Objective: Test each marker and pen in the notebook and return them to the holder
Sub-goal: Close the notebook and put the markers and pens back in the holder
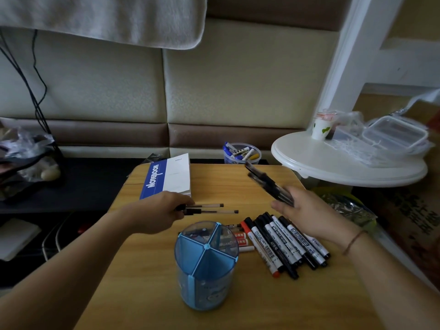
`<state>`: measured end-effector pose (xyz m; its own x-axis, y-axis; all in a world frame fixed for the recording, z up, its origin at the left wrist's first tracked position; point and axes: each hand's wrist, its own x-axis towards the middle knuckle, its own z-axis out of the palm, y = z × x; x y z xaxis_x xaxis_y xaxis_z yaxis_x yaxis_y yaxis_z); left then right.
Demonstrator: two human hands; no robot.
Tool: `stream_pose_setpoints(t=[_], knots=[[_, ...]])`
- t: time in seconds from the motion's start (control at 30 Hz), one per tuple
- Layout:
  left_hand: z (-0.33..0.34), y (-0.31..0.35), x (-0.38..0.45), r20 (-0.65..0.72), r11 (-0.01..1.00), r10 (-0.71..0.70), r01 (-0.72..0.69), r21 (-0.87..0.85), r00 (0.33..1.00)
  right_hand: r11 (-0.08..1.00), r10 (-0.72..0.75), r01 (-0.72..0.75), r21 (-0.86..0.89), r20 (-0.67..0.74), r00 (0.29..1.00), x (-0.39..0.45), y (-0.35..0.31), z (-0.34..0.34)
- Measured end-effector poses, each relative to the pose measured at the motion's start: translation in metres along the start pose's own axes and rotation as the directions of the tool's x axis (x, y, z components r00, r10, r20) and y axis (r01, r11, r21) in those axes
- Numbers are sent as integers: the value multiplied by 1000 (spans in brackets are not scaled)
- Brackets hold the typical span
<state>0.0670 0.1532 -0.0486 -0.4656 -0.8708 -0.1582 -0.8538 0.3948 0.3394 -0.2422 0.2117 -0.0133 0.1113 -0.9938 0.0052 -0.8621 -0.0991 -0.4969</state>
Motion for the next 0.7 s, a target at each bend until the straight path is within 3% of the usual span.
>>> stream_pose_setpoints(t=[0.1, 0.17, 0.23, 0.4, 0.57, 0.63, 0.7], knots=[[-17, 29, -5, -31, 992, 105, -107, -67, 994, 971, -191, 191, -143, 17, 982, 7, -43, 1], [-25, 43, -10, -80, 975, 154, -165, -149, 985, 936, -255, 266, -230, 79, 964, 17, -63, 7], [-32, 47, -13, -118, 951, 172, -196, -239, 978, 933, -272, 290, -211, 114, 956, 25, -71, 11], [-43, 32, -21, -135, 903, 218, -252, -349, 967, 958, -284, 282, 45, 242, 928, 30, -73, 15], [-61, 33, -33, -303, 826, 171, -304, -474, 937, 905, -292, 133, 405, 362, 885, 24, -80, 20], [-64, 32, -34, -414, 746, 144, -373, -551, 899, 861, -292, 75, 503, 368, 883, 21, -86, 15], [-63, 33, -34, -527, 572, 43, -453, -684, 849, 806, -316, 72, 587, 325, 892, 20, -93, 10]])
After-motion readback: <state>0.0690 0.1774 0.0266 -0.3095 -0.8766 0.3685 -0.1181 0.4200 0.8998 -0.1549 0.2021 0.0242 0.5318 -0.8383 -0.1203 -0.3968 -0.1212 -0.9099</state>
